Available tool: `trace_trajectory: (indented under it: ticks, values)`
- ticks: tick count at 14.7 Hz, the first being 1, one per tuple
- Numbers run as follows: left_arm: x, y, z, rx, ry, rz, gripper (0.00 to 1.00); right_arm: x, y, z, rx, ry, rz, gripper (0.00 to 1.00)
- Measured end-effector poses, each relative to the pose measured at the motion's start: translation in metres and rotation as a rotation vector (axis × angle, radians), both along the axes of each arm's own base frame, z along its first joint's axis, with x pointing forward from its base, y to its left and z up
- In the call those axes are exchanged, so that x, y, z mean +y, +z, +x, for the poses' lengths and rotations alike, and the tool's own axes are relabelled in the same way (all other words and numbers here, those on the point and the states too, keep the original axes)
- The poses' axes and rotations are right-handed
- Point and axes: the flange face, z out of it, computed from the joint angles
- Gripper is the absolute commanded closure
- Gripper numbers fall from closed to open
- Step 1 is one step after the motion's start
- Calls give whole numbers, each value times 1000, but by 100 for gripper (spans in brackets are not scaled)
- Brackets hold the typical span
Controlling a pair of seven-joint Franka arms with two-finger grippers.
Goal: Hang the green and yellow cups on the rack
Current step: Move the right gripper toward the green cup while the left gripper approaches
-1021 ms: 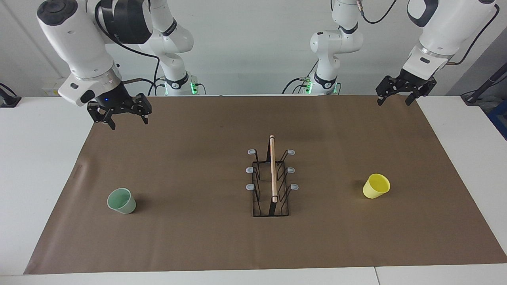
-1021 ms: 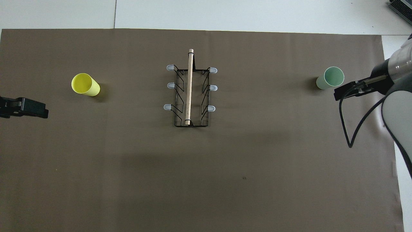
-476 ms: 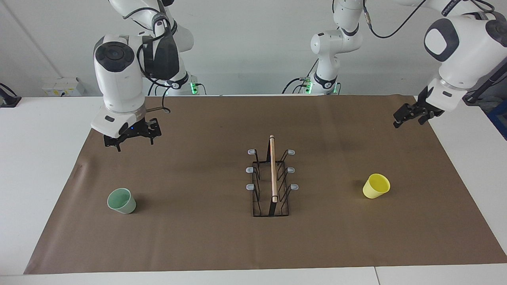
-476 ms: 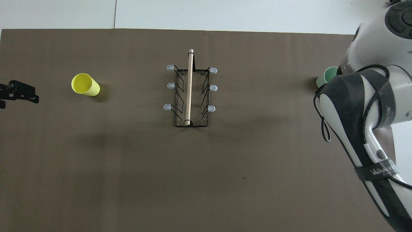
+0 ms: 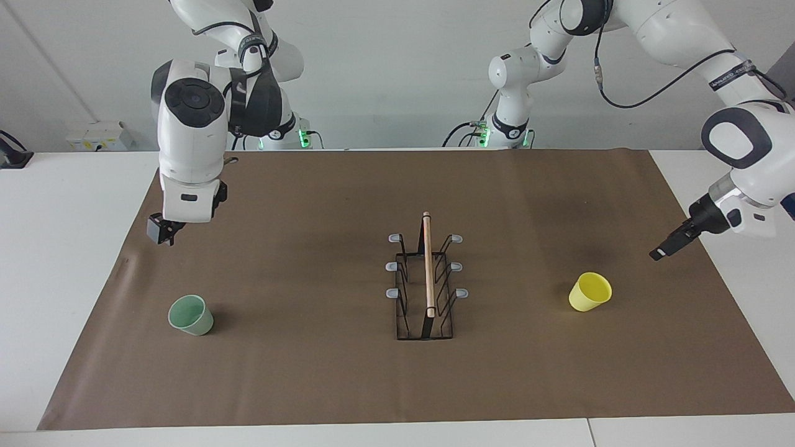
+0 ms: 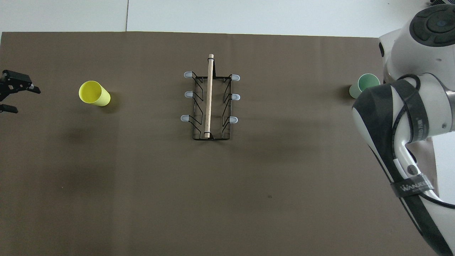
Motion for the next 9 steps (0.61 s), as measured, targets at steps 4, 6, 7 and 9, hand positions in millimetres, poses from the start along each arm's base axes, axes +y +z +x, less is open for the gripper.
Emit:
trace_trajectory:
  ticks: [4, 6, 7, 9]
  values:
    - [44, -60, -33, 40, 456, -253, 0, 36, -22, 2, 66, 276, -192, 0]
    - [35, -81, -46, 84, 637, -350, 0, 67, -49, 3, 87, 377, -275, 0]
    - [30, -84, -52, 122, 739, -402, 0, 75, -64, 4, 99, 409, -298, 0]
    - [27, -84, -63, 205, 935, -501, 0, 80, -89, 11, 96, 473, -327, 0]
